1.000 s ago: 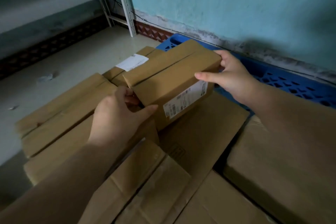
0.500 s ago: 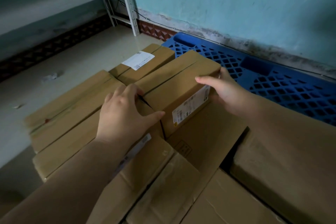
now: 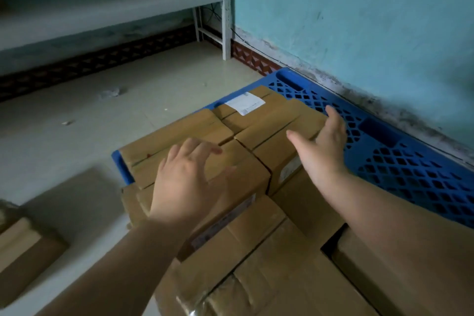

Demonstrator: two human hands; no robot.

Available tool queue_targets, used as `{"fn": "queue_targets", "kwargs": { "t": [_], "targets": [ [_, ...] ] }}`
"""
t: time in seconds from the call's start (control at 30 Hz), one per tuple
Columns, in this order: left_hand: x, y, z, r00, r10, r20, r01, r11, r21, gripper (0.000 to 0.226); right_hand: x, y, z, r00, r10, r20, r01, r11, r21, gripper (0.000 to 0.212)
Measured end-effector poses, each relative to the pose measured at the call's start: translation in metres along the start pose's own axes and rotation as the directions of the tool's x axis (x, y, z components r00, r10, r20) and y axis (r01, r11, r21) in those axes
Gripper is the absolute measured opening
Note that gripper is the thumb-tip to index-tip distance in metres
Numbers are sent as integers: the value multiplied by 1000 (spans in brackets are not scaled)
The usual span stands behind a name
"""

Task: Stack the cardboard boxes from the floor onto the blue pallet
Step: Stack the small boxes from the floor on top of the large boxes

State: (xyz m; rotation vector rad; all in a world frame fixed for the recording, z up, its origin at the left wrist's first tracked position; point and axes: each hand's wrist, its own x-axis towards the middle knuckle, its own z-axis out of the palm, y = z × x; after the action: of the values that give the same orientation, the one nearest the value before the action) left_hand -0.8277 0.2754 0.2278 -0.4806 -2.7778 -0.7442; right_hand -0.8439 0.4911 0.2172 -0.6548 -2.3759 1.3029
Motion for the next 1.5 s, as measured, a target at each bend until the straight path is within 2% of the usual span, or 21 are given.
{"fn": "queue_targets", "kwargs": {
  "t": [0.1,0.2,0.33,0.47,0.53,0.6,0.7,0.8,0.9,0.97,1.03,1.1,1.17,1.23,1.33,1.4,1.5],
  "targets": [
    [-41,-35,-57,990,-127,-60,128,992,8,47,-42,-51,12,988,-151,24,152,987,-44,83],
    [-92,-77,-116,958,-266,-109,275,958,82,37,-98,-108,45,933,-327,151,344,933,-102,77],
    [-166,-147,-180,889,-433,-147,451,884,123,44,-186,-173,109,807,-501,313,538,842,-42,70],
    [-255,-227,-221,790,-589,-173,610,785,111,32,-288,-192,187,647,-563,514,658,753,-4,79],
    [-304,-265,-229,709,-693,-130,705,700,111,37,-337,-182,227,527,-496,690,700,714,-21,83],
    [-355,-302,-227,601,-795,-83,798,592,111,44,-386,-162,264,430,-314,847,669,740,-65,82],
    [-425,-344,-205,488,-873,-18,871,485,82,50,-454,-119,316,360,-62,931,581,796,-171,88],
    [-482,-371,-160,422,-901,96,892,432,136,55,-508,-74,363,277,69,958,589,776,-226,96],
    [-514,-385,-108,422,-887,188,862,457,219,66,-534,-36,404,207,96,974,710,670,-217,103],
    [-523,-395,-73,430,-875,221,829,480,288,79,-540,-15,430,179,111,978,814,542,-211,105],
    [-522,-407,-43,456,-862,222,785,507,355,85,-541,1,452,193,113,975,887,404,-222,104],
    [-515,-418,-20,482,-846,230,738,533,413,88,-541,14,472,207,96,974,920,319,-227,105],
    [-505,-427,-2,500,-832,241,700,552,453,91,-540,20,488,197,86,977,931,296,-214,105],
    [-496,-432,11,511,-828,231,681,553,479,92,-538,24,500,168,111,979,927,320,-195,107],
    [-483,-437,25,462,-857,226,702,510,498,96,-534,29,508,104,153,983,948,283,-145,113],
    [-478,-437,29,436,-871,227,716,488,499,103,-528,36,505,106,100,989,954,272,-130,109],
    [-478,-431,22,518,-826,222,702,559,440,105,-513,48,490,133,8,991,922,365,-127,106]
  ]
}}
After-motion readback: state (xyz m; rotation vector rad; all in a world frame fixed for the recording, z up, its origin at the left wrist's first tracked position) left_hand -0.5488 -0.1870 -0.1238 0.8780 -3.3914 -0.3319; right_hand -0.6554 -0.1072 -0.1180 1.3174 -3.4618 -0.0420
